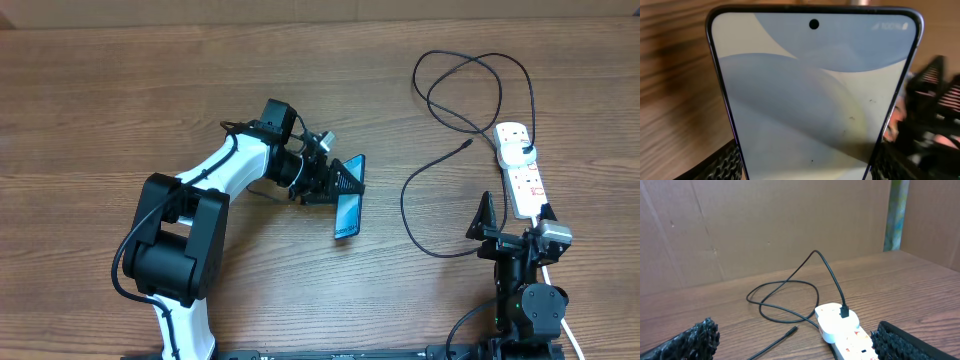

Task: Plug charger to phone and switch on socket
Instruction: 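Lift the phone with the left gripper and tilt it upright rightward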

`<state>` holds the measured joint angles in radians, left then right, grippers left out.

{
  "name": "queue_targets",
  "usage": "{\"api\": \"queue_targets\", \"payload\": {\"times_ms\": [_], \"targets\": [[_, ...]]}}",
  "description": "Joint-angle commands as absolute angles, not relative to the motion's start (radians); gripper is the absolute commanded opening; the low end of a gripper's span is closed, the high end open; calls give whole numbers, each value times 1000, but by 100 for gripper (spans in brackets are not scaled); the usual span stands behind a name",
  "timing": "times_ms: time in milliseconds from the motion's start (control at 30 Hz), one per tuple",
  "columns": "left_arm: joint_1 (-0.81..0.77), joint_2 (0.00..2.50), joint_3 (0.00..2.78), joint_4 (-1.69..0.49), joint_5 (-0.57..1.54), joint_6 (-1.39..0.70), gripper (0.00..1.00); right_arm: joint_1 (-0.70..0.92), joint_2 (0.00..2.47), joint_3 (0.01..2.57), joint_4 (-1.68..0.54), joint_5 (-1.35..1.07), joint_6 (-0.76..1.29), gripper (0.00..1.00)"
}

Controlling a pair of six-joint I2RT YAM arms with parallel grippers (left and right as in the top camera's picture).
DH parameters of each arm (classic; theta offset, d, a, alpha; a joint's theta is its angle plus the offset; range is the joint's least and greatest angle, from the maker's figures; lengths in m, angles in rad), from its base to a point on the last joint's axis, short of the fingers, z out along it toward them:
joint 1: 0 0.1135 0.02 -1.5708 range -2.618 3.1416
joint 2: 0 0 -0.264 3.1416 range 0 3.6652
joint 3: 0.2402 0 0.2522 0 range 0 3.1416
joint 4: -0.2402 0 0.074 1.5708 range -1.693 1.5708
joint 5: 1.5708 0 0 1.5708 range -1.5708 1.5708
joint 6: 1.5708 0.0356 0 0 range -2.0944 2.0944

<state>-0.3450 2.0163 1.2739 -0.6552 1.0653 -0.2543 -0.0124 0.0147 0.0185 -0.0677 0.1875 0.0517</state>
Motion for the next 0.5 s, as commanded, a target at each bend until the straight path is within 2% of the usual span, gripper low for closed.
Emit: {"api": "queue_targets", "payload": {"times_ms": [0,267,467], "targets": [[-352,2024,1275,-621,1291,-241,39,-15,3,8,-61,193,55,100],[-352,2024,1275,-524,1431,-351,38,-15,3,8,-61,193,54,100],[-352,2024,1275,-465,1442,-471,36,-15,3,8,-61,193,54,100]]}}
